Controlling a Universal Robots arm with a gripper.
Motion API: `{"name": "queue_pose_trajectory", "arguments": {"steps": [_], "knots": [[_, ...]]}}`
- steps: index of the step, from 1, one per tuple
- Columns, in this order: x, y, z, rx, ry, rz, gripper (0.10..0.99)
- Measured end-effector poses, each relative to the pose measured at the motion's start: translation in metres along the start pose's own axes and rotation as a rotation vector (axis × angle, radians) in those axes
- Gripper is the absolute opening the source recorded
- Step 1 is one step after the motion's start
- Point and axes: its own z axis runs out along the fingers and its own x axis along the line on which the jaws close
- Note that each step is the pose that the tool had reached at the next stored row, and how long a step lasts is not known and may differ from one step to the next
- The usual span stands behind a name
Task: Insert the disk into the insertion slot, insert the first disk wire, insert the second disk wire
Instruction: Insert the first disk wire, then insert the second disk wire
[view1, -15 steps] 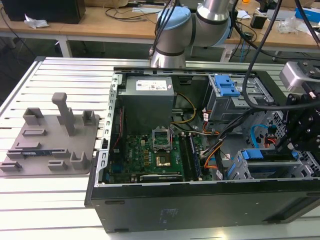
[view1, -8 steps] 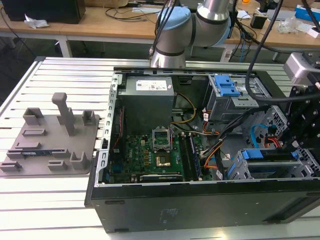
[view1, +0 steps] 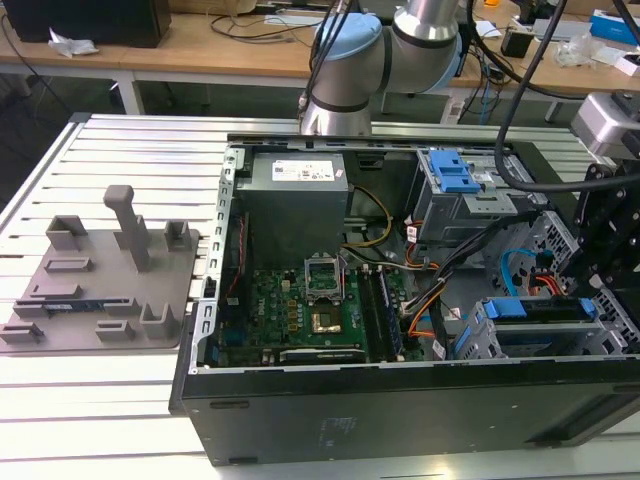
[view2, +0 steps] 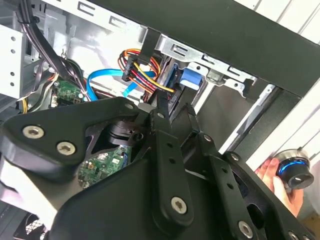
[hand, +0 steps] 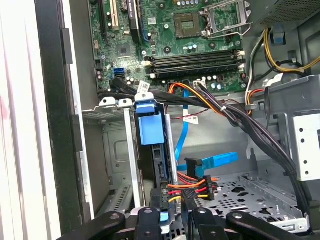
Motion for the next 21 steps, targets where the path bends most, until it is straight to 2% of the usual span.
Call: {"name": "queue_pose_trajectory", "arguments": {"steps": [18,19,21], "knots": [[0.0000,0.0000,0.0000,0.001,0.0104,0.000,0.306],[-0.0010,0.0000,-0.0001,0.001,0.0157,0.000,0.306],[-0.0090,0.0010,-0.0016,0.000,0.0394,0.002,0.306]]}}
